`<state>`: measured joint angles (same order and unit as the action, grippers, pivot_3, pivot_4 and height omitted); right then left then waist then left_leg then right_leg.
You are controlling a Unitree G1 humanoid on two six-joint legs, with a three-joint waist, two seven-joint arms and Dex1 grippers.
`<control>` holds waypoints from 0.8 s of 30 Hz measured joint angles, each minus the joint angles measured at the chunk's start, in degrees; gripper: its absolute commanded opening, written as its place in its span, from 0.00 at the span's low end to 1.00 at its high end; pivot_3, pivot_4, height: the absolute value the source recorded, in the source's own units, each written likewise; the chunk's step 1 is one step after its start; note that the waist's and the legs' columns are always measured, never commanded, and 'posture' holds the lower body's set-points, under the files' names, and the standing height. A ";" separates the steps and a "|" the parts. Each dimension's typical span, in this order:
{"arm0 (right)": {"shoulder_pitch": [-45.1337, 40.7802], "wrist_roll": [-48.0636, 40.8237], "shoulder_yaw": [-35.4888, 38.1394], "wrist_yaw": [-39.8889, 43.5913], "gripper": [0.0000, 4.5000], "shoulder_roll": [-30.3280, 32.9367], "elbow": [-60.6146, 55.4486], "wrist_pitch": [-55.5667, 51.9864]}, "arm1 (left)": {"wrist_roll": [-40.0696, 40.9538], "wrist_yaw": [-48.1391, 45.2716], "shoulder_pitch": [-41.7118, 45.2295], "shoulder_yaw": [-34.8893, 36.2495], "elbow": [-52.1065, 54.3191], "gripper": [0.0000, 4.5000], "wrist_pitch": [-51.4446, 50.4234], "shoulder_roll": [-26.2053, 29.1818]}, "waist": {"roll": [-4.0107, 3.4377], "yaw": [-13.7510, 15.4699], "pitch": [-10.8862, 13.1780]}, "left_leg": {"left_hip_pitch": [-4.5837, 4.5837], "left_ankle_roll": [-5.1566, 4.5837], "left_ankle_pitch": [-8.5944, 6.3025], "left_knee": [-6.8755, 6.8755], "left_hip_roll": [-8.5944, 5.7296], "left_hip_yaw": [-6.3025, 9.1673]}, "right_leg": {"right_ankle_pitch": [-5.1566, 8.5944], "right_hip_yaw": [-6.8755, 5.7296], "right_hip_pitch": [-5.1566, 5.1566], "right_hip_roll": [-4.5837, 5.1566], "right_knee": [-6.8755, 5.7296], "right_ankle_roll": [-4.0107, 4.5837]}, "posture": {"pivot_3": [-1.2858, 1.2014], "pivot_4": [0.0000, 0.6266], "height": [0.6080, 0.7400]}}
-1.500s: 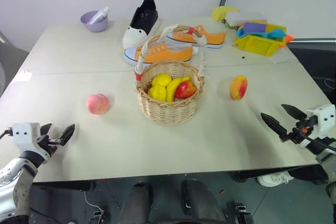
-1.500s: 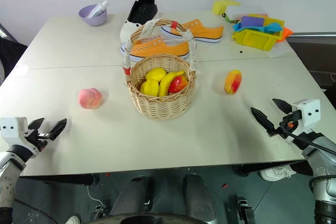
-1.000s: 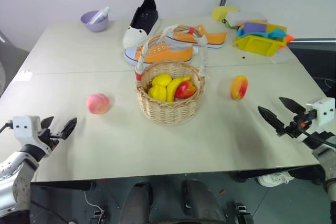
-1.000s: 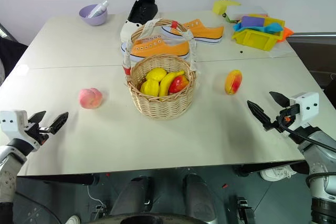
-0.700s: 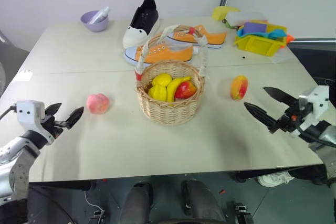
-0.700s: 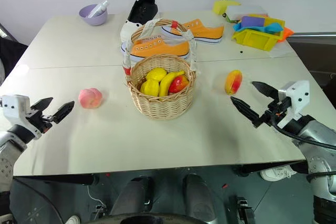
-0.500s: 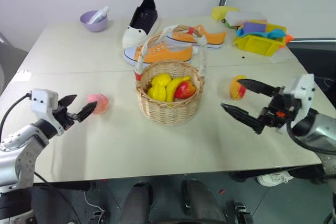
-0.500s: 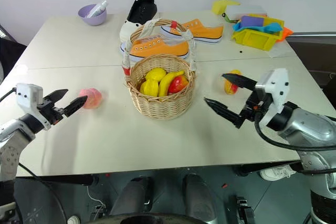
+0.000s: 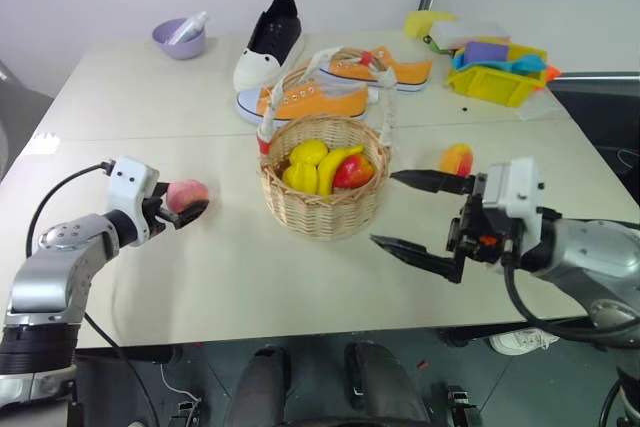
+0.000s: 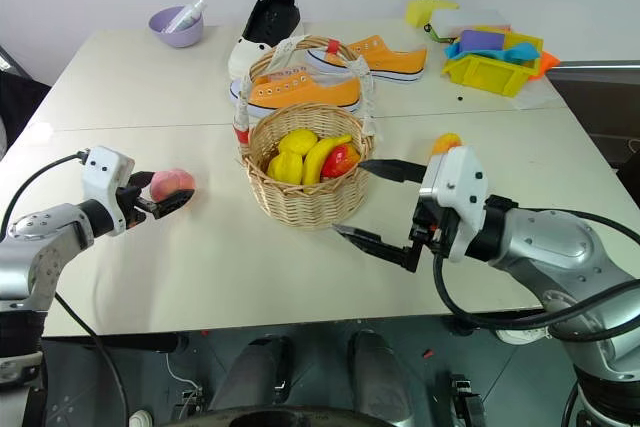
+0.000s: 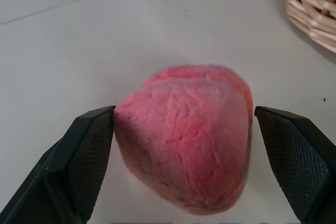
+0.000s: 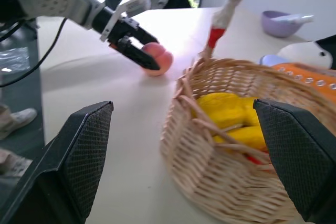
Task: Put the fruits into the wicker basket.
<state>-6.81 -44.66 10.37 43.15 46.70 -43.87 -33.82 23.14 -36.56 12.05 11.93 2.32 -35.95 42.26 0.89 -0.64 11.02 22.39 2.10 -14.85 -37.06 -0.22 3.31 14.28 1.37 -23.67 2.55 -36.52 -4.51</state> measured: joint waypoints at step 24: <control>-2.09 8.49 2.69 2.56 1.00 3.02 10.25 3.95 | 15.51 -0.27 23.17 -16.91 25.35 0.61 -17.26 -6.21 | 0.14 1.09 0.08 | 0.02 0.00 0.00 -0.10 -0.17 -0.16 | -0.13 -0.06 0.26 -0.07 0.26 -0.25 | 0.52 0.24 0.98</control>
<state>-8.90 -36.17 13.06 45.71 49.72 -33.63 -29.87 38.66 -36.83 35.22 -4.98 27.67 -53.22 36.05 1.02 0.45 11.10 22.42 2.10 -14.84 -37.17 -0.39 3.15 14.15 1.32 -23.41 2.48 -36.25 -4.76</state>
